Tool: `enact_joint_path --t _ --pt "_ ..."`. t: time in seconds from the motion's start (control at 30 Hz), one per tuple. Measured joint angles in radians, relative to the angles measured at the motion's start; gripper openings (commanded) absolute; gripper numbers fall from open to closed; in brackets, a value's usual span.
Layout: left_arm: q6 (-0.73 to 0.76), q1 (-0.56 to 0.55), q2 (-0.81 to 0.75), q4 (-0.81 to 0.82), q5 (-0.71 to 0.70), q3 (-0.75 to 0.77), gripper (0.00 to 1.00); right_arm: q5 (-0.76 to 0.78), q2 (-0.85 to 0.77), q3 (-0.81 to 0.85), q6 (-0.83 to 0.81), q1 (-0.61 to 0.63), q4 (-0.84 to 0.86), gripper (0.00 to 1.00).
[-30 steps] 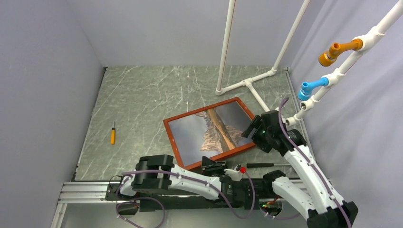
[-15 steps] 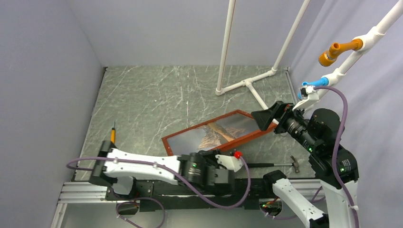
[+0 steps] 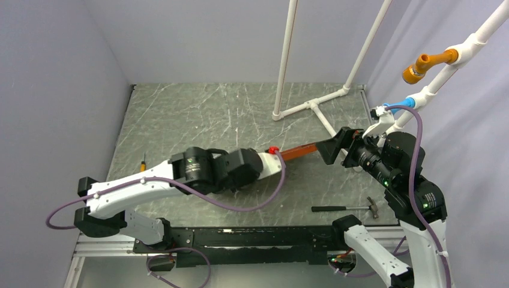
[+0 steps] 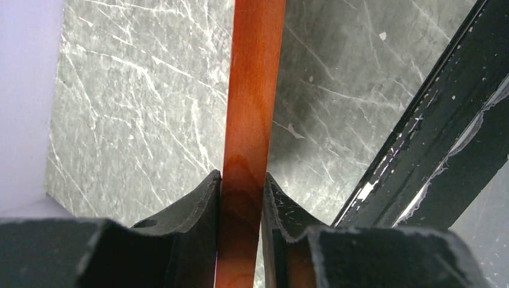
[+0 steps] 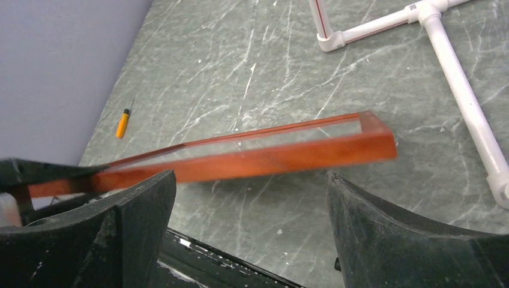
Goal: Take the photo out of the frame
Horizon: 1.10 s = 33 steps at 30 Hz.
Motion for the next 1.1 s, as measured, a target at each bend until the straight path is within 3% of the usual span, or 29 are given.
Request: enact_joint_path --t 0.2,0.5,0.8,1.0,1.1 --pt "0.078 0.142 -0.047 0.018 0.134 0.014 0.0 0.015 0.011 0.0 -0.008 0.0 -0.005 0.95" --pt "0.104 0.35 0.012 -0.022 0.333 0.147 0.0 -0.048 0.109 0.002 0.04 0.0 0.054 0.94" --pt "0.078 0.499 0.039 -0.042 0.509 0.205 0.0 -0.116 0.176 -0.132 0.442 0.0 0.277 0.89" --pt "0.078 0.517 0.039 -0.042 0.537 0.205 0.0 -0.222 0.271 -0.25 0.727 0.005 0.526 0.78" --pt "0.078 0.524 0.039 -0.042 0.543 0.205 0.0 -0.244 0.333 -0.261 0.826 0.024 0.613 0.65"
